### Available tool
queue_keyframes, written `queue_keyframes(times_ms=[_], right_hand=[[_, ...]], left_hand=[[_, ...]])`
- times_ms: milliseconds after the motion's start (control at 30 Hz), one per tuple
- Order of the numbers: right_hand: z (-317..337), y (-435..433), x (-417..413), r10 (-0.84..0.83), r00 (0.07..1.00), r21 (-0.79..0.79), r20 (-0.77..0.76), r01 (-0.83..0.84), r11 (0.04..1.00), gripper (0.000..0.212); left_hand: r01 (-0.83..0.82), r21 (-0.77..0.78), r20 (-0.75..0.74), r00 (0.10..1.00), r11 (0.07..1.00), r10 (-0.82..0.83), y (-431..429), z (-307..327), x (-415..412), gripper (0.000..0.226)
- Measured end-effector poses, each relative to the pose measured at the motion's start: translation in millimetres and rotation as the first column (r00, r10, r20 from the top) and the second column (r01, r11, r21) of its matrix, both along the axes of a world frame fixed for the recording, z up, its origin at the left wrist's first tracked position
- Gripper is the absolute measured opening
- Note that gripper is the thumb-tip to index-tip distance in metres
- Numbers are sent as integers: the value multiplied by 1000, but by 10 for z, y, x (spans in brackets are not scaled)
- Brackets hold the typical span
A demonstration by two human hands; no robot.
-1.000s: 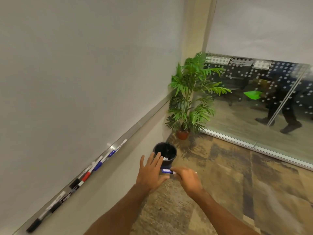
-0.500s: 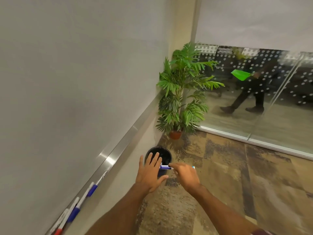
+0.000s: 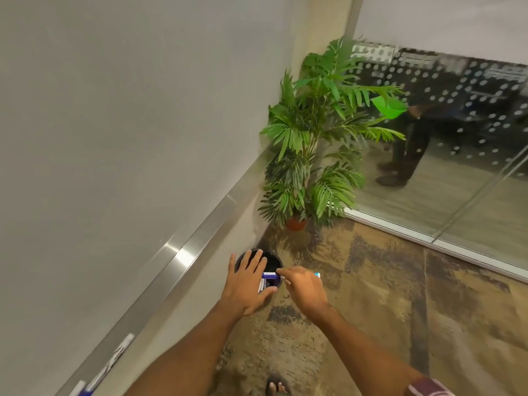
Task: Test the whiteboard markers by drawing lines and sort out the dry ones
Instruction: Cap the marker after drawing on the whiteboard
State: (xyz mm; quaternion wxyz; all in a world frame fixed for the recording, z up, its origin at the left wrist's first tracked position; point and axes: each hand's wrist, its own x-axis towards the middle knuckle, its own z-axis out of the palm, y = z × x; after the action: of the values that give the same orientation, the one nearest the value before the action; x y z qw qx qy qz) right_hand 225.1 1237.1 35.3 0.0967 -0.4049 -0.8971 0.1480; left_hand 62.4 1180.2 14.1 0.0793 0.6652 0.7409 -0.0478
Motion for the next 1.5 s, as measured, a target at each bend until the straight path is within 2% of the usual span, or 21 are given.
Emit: queue_keyframes(times_ms=[167, 433, 800, 1033, 1167, 1333, 1500], right_hand=[[-163, 606, -141, 38, 999, 0, -3, -38, 999, 28], [-547, 1271, -534, 75, 996, -99, 44, -70, 993, 30], [-1395, 1970, -1086, 20, 994, -224, 108, 5, 975, 34], [-1873, 2189, -1343, 58, 988, -279, 145, -16, 960, 47], [-1989, 2259, -1427, -46, 996, -371, 75, 70, 926, 32], [-2091, 2313, -1492, -107, 988, -409, 111, 143, 901, 48], [-2025, 2238, -1478, -77, 993, -334, 91, 104, 937, 53]], left_hand=[[-52, -39, 23, 998, 998, 53, 545, -158, -112, 81], [-105, -120, 47, 993, 987, 111, 1109, -582, -469, 82], [-136, -229, 157, 972, 964, 175, 1861, -1301, -849, 81], [-153, -254, 167, 966, 955, 199, 2015, -1654, -1014, 84], [-171, -273, 173, 959, 947, 223, 1998, -1749, -1063, 82], [-176, -306, 156, 960, 936, 232, 1946, -1816, -1086, 82], [-186, -325, 141, 960, 927, 242, 1904, -1797, -1067, 80]])
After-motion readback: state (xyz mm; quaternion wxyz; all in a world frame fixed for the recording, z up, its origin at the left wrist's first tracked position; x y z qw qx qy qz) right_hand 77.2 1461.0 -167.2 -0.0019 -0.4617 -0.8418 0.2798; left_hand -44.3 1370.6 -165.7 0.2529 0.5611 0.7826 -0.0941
